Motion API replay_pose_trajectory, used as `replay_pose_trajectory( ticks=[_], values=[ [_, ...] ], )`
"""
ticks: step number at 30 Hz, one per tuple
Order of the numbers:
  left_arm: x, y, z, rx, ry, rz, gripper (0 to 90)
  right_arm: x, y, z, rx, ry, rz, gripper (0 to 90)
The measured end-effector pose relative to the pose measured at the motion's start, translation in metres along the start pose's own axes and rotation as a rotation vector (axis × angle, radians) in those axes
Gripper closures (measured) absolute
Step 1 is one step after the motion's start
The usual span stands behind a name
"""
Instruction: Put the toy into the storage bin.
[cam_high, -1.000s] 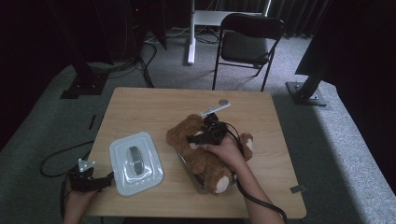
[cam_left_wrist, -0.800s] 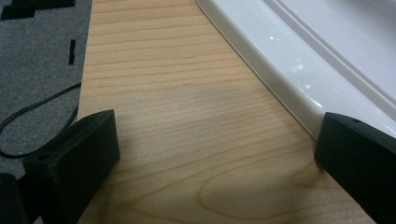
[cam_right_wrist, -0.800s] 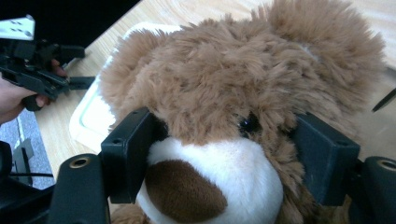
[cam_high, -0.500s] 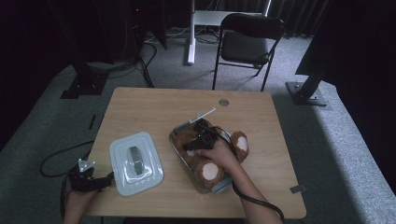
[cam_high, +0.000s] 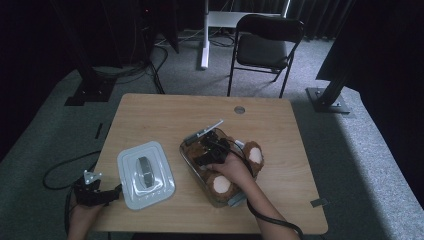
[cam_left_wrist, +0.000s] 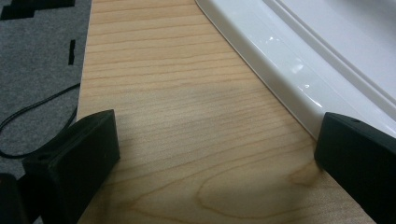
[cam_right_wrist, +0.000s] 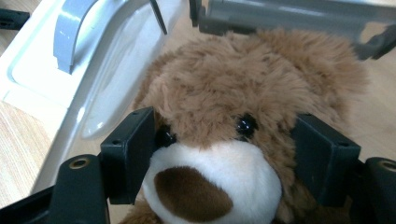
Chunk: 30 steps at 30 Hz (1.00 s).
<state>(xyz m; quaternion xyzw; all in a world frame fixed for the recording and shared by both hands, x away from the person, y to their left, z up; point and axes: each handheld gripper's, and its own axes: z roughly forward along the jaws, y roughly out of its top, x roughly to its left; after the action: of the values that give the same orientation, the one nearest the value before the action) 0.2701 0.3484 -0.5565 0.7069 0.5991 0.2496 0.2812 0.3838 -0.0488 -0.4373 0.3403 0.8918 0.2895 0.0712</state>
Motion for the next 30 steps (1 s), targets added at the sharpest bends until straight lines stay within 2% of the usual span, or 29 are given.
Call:
replay_pose_trajectory(
  ticks=[3,5,10,13,19,21,22,30],
  values=[
    [0.0,0.0,0.0,0.001,0.0,0.002,0.6,-0.002,0.001,-0.012,-0.05,0.011,0.016,32.1],
    [0.0,0.0,0.0,-0.001,0.0,0.001,0.6,-0.004,0.002,-0.025,-0.096,0.059,0.039,32.1],
    [0.0,0.0,0.0,0.0,0.0,0.001,0.6,-0.006,-0.001,-0.056,-0.179,0.102,0.047,32.1],
    [0.0,0.0,0.0,-0.001,0.0,0.0,0.6,-0.007,-0.007,-0.079,-0.231,0.088,0.042,32.3],
    [0.0,0.0,0.0,0.0,0.0,0.001,0.6,-0.017,-0.023,-0.112,-0.296,0.065,0.058,32.9],
    [0.0,0.0,0.0,0.0,0.0,0.001,0.6,-0.019,-0.027,-0.116,-0.304,0.059,0.061,32.9],
    [0.0,0.0,0.0,-0.002,0.0,-0.001,0.6,-0.023,-0.035,-0.124,-0.309,0.05,0.072,32.9],
    [0.0,0.0,0.0,-0.001,0.0,-0.002,0.6,-0.041,-0.068,-0.14,-0.324,0.026,0.121,36.0]
  ],
)
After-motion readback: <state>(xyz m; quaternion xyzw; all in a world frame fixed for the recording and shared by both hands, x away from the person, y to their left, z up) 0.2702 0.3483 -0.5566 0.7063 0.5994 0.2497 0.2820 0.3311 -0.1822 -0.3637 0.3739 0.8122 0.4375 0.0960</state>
